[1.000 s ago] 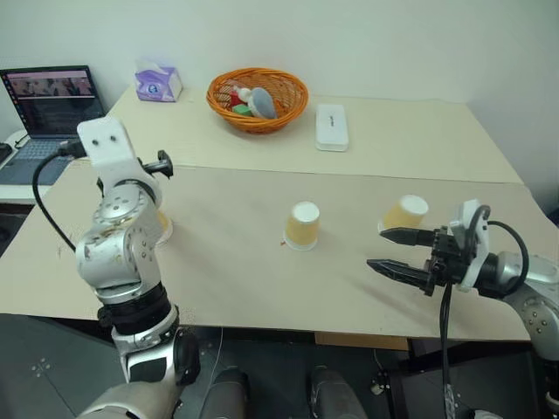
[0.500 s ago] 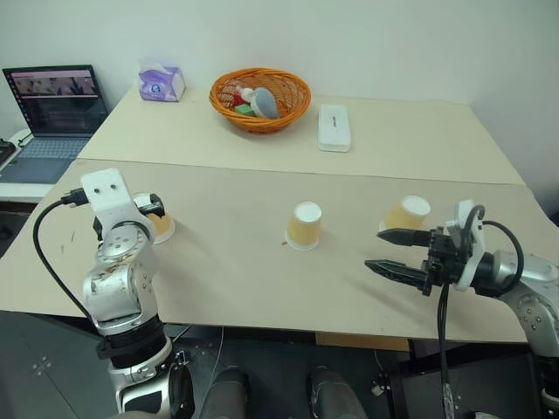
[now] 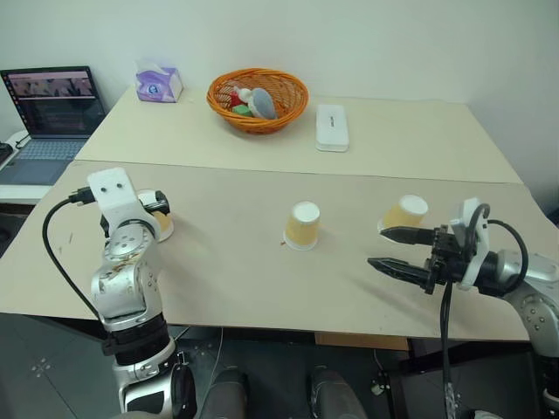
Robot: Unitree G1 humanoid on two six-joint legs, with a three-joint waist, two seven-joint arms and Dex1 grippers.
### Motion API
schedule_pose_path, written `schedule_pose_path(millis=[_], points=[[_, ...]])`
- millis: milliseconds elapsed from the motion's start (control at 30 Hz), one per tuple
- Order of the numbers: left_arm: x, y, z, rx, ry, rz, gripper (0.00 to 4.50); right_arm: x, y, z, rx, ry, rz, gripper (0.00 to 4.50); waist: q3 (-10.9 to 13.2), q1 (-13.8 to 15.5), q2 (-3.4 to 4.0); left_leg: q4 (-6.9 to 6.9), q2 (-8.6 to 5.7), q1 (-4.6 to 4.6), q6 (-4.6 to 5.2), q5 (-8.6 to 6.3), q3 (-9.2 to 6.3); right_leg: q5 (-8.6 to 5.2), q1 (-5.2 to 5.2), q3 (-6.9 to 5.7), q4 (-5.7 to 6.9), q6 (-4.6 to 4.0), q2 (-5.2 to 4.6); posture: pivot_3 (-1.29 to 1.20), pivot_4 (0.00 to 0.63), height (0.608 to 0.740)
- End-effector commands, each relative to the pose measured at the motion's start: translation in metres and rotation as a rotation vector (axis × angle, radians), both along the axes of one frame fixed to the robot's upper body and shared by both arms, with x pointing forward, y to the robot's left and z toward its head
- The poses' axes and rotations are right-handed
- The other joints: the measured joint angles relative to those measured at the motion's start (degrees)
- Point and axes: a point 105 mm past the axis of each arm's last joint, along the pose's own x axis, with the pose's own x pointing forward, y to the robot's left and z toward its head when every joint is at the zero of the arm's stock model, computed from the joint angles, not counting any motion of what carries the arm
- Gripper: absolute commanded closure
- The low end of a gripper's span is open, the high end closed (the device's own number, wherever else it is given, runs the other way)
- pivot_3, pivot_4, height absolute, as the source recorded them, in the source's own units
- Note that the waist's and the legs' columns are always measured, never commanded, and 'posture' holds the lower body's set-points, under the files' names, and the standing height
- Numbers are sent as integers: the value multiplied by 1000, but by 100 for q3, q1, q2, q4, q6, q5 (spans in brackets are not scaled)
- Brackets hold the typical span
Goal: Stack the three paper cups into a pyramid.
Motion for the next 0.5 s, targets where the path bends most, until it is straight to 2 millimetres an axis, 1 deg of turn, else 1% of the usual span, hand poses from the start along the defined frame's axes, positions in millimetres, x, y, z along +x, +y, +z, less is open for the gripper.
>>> schedule_pose_path(millis=[33, 100, 233, 267, 333, 433, 500], points=[[2, -2, 15, 22, -59, 7, 9, -3, -1, 15, -6, -64, 12, 0, 0, 1, 0, 0, 0, 0, 0, 0, 0, 0, 0, 0, 0, 0, 0, 0, 150, 675], [5, -6, 30, 40, -111, -9, 9, -3, -1, 16, -3, -62, 15, 0, 1, 3, -1, 0, 0, -1, 0, 0, 0, 0, 0, 0, -1, 0, 0, 0, 150, 675], [9, -15, 55, 60, -184, -40, 9, -3, -1, 15, -8, -61, 15, 0, 1, 8, -2, 0, -1, -3, 0, 0, -1, 0, -1, -1, -1, 0, 0, 0, 150, 675], [10, -17, 58, 65, -193, -49, 9, -3, -1, 15, -7, -62, 16, 0, 1, 7, -2, 0, -1, -3, 0, 0, -1, 0, 0, -2, -2, 0, -1, 0, 150, 675], [11, -17, 51, 58, -165, -50, 9, -2, -1, 16, 0, -63, 16, 0, 1, 5, -1, 0, -1, -3, 0, 0, 0, 0, 0, -1, -4, 0, -1, 0, 150, 675], [8, -11, 33, 39, -104, -23, 9, -2, -2, 17, 0, -64, 12, 0, 1, -11, -1, -1, 0, -2, 0, 0, 0, 0, -1, 0, -3, 0, -1, 0, 150, 675], [6, -8, 26, 33, -82, -10, 9, -3, -3, 17, 0, -61, 11, 0, 1, -13, -1, 0, 0, -2, 0, 0, -1, 0, -3, 0, 1, 0, 0, 0, 150, 675]])
